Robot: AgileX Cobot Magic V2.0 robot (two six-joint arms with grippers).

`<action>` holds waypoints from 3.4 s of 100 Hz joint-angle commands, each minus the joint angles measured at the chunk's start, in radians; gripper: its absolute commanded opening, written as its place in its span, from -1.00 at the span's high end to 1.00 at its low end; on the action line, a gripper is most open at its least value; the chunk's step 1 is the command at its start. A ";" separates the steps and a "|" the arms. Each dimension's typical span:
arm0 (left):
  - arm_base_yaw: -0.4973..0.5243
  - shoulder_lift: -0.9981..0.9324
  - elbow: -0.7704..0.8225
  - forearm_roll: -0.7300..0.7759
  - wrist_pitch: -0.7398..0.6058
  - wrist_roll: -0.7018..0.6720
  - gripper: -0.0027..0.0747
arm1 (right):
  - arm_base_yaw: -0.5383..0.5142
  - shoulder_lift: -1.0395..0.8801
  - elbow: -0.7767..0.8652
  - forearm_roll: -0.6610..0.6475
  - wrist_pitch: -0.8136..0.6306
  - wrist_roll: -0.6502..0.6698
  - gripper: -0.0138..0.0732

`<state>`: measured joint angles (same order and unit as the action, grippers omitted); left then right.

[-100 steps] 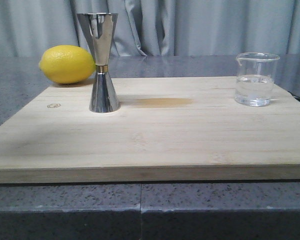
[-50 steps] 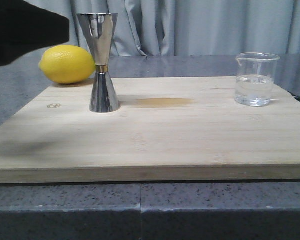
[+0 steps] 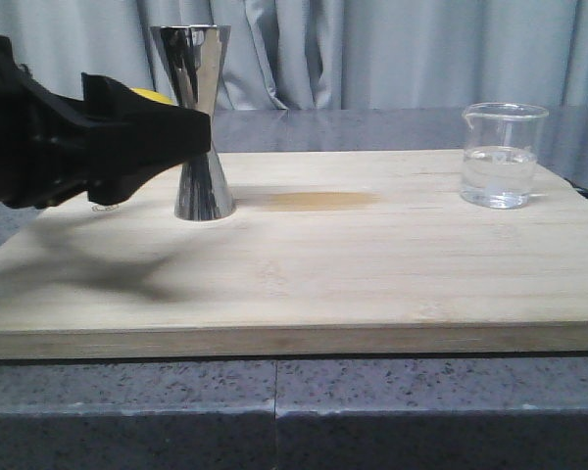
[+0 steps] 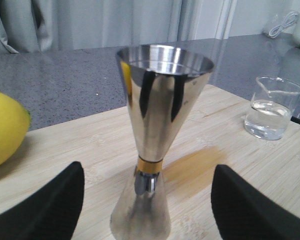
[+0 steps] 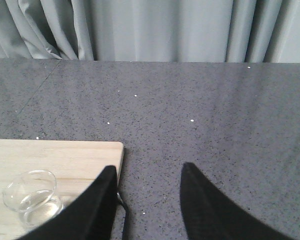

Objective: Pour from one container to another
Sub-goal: 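Move the left gripper to the steel jigger and close around its waist, then lift the steel jigger upright with the left gripper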

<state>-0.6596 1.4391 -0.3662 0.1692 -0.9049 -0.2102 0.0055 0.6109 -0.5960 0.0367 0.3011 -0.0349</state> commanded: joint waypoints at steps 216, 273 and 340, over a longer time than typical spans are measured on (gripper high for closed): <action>0.034 0.138 -0.164 0.124 -0.182 -0.068 -0.10 | 0.001 0.008 -0.036 -0.012 -0.114 -0.008 0.04; 0.034 0.138 -0.162 0.124 -0.111 -0.064 0.29 | 0.001 0.008 -0.036 -0.012 -0.120 -0.008 0.04; 0.034 0.138 -0.162 0.128 -0.107 -0.064 0.98 | 0.001 0.008 -0.036 -0.012 -0.120 -0.008 0.04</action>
<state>-0.6278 1.6043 -0.5077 0.3039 -0.9477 -0.2702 0.0055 0.6109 -0.5960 0.0363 0.2632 -0.0366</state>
